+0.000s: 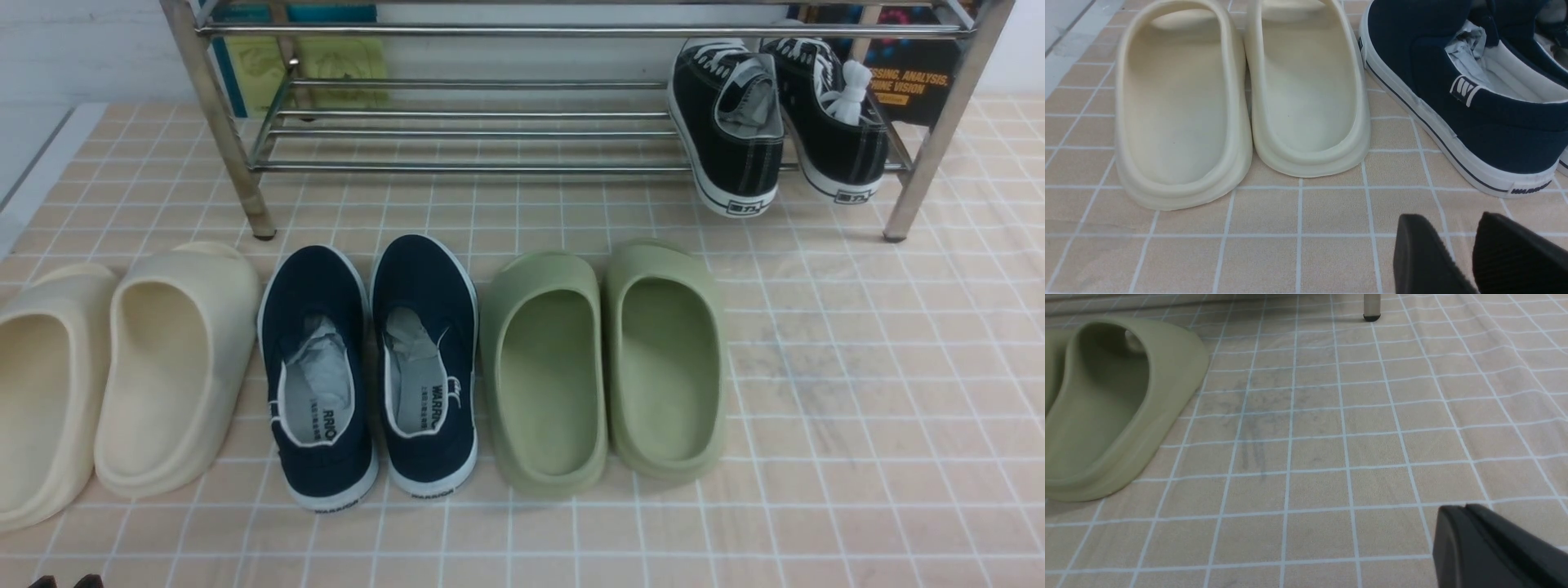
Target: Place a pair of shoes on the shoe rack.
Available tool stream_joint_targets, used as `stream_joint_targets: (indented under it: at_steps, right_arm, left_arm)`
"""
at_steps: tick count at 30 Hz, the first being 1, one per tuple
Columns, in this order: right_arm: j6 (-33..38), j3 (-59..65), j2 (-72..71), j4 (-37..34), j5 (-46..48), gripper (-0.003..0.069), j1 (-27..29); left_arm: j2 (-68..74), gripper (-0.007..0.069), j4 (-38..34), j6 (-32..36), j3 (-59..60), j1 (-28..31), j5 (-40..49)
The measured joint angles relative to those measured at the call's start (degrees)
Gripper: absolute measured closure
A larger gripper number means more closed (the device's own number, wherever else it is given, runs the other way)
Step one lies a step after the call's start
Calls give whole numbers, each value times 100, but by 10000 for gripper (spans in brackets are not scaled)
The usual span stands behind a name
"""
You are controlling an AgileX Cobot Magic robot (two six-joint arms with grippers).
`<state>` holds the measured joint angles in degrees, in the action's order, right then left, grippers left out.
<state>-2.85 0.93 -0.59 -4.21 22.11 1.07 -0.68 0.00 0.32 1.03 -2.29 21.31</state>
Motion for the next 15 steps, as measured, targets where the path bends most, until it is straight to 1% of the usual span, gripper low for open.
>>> stream_joint_targets:
  at_steps: [15]
  right_arm:
    - [0,0,0,0,0,622,0]
  left_arm:
    - [0,384,0,0,0,0,0]
